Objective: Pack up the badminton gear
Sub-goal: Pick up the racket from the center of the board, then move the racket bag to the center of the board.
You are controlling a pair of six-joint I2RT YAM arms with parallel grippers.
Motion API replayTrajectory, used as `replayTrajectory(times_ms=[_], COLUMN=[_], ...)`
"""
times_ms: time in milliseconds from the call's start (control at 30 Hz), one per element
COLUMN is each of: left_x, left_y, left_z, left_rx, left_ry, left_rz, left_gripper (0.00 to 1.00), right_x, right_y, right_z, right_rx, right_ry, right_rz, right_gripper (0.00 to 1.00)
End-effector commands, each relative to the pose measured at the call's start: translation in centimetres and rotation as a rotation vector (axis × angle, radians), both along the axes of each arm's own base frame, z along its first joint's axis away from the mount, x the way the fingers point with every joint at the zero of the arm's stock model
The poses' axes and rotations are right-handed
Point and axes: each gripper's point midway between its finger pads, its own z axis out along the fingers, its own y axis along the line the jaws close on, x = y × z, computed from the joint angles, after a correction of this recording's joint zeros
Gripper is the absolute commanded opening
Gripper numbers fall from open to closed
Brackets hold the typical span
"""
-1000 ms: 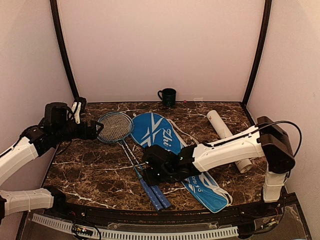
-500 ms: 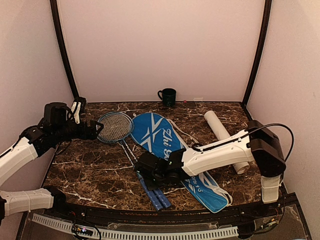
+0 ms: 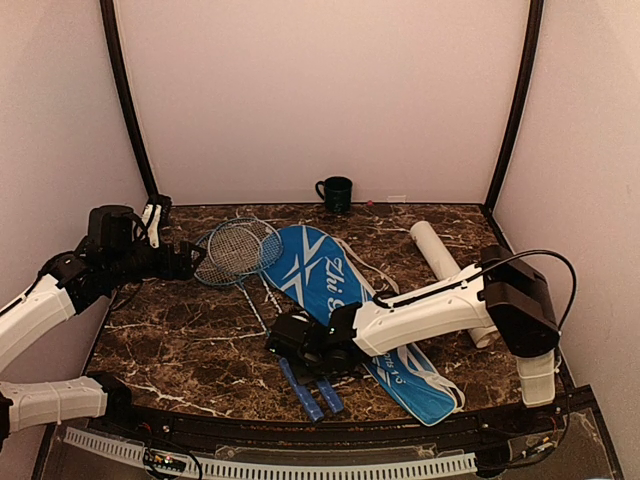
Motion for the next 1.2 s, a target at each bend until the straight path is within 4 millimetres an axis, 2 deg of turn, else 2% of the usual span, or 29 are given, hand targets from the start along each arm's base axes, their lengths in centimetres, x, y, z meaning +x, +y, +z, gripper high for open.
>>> replayTrajectory(times_ms=[0, 133, 233, 300, 400, 467, 600, 733, 800, 833, 900, 933, 1033, 1167], left_x=[0.1, 0.1, 0.2, 0.3, 0.4, 0.5, 0.2, -0.8, -1.5, -2.0, -3.2, -3.6, -4.8, -5.7], left_y=[0.7, 0.7, 0.7, 0.8, -0.3, -1.6, -6.4, -12.7, -15.8, -17.5, -21.0, -22.4, -25.6, -28.7], left_z=[-0.2, -0.2, -0.1, -0.2, -0.6, -1.0, -1.6, -2.6, -3.6, -4.0, -4.8, -5.6, -8.3, -10.9], left_rx=[0.022, 0.020, 0.008, -0.030, -0.142, -0.220, -0.365, -0.539, -0.587, -0.605, -0.635, -0.645, -0.673, -0.667], left_ry=[-0.002, -0.003, -0.001, 0.014, 0.042, 0.065, 0.108, 0.167, 0.204, 0.224, 0.276, 0.311, 0.404, 0.488], left_rz=[0.027, 0.031, 0.039, 0.071, 0.083, 0.093, 0.085, 0.048, 0.036, 0.024, -0.016, -0.025, -0.029, -0.046], left_gripper=[0.96, 0.96, 0.96, 0.93, 0.88, 0.86, 0.85, 0.83, 0.82, 0.82, 0.82, 0.82, 0.81, 0.72], right_x=[0.4, 1.1, 1.7, 2.2, 3.0, 3.6, 4.6, 5.7, 6.2, 6.4, 6.7, 6.6, 6.6, 6.5], right_y=[-0.6, 0.2, 0.7, 0.4, -0.9, -2.2, -5.3, -8.8, -10.6, -11.3, -12.7, -13.7, -15.4, -16.9], right_z=[0.6, 3.8, 6.4, 9.1, 12.1, 13.4, 14.3, 14.1, 14.0, 13.3, 14.3, 13.6, 13.3, 13.4], right_rx=[-0.023, 0.036, 0.080, 0.114, 0.126, 0.120, 0.107, 0.089, 0.079, 0.061, 0.089, 0.073, 0.072, 0.086], right_ry=[-0.046, -0.097, -0.139, -0.183, -0.242, -0.265, -0.285, -0.299, -0.308, -0.306, -0.320, -0.317, -0.326, -0.332], right_rz=[-0.009, -0.015, -0.013, -0.020, -0.038, -0.057, -0.101, -0.164, -0.195, -0.206, -0.235, -0.240, -0.264, -0.287], right_gripper=[0.18, 0.00, 0.00, 0.00, 0.00, 0.00, 0.00, 0.00, 0.00, 0.00, 0.00, 0.00, 0.00, 0.00])
